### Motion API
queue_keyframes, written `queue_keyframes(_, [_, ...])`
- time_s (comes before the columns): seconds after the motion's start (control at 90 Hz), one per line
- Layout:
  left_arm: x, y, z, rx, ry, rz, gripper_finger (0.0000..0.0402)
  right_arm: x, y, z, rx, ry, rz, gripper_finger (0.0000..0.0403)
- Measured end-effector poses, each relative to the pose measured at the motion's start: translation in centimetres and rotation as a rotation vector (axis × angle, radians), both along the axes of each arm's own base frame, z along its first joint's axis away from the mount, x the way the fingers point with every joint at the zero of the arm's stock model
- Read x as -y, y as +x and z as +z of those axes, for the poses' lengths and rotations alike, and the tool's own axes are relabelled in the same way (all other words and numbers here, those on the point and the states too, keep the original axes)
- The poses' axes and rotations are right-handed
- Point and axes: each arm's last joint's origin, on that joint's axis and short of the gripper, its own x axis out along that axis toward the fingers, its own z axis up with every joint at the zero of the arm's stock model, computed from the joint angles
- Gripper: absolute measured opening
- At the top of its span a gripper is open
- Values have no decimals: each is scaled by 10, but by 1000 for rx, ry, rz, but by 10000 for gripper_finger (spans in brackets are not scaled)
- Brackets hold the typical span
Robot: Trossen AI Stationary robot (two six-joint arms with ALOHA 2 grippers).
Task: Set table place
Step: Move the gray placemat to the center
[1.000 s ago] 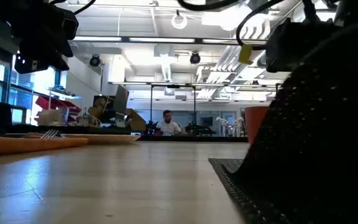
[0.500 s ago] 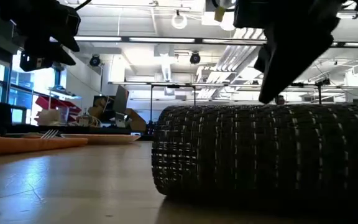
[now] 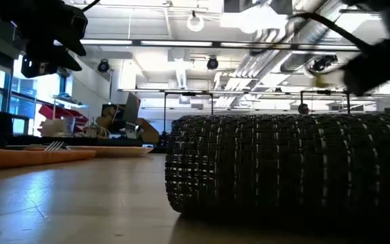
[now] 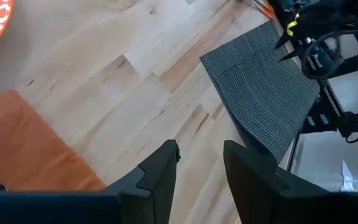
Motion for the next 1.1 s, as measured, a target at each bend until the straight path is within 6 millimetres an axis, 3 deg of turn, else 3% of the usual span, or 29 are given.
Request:
queue_keyframes(0.211, [0, 0, 0, -1, -5, -7, 117, -16, -26, -10, -235, 145, -100, 245])
queue_keyframes(0.522, [1, 0, 0, -2, -12, -16, 117, -84, -36, 15, -200, 571, 24, 249])
queue_keyframes(0.733, [0, 0, 0, -1, -3, -6, 117, -110, -64, 14, -156, 463, -98, 241])
queue_keyframes(0.956, [0, 0, 0, 1, 17, -7, 117, -121, -76, 2, -118, 328, -334, 241])
queue_keyframes(1.1, [0, 0, 0, 2, 31, -17, 117, -134, -77, -11, -67, 346, -392, 240])
